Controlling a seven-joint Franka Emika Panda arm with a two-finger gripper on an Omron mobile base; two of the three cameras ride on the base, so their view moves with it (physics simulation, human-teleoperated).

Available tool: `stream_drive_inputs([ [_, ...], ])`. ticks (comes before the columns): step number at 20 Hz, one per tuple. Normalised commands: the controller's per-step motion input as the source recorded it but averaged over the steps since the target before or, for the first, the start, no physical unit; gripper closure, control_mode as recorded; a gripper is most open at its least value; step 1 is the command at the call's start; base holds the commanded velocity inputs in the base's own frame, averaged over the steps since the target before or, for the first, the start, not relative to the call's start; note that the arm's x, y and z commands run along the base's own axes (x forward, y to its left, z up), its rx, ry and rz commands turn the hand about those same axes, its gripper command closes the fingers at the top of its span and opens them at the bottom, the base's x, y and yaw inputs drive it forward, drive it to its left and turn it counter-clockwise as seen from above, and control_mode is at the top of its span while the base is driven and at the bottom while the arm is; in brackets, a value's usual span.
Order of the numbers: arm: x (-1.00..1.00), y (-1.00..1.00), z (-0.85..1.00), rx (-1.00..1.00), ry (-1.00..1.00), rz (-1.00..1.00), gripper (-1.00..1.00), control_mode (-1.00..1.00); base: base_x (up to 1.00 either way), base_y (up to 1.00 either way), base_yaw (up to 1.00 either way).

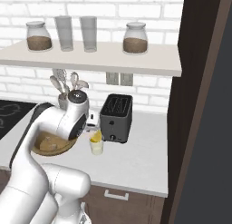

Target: Grab a lemon wedge from the fridge and one ice cube from the ice bowl, and put them in the glass of lemonade.

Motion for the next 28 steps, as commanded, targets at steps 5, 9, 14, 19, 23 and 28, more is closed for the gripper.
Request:
stream_drive_inputs([
  [5,-0.41,1.0,0.0,-0.28,0.02,0.17,-1.0,-1.0,0.0,0.0,0.0],
  [9,-0.04,1.0,0.0,-0.33,0.14,0.15,-1.0,-1.0,0.0,0.0,0.0],
  [14,0.15,0.5,0.0,-0.11,0.22,0.08,-1.0,-1.0,0.0,0.0,0.0],
  [19,0.68,0.15,-0.27,0.0,0.18,0.0,-1.0,-1.0,0.0,0.0,0.0],
  [23,0.7,0.19,-0.27,0.0,0.15,-0.03,-1.0,-1.0,0.0,0.0,0.0],
  [28,0.24,0.41,-0.39,-0.02,0.12,-0.09,-1.0,-1.0,0.0,0.0,0.0],
])
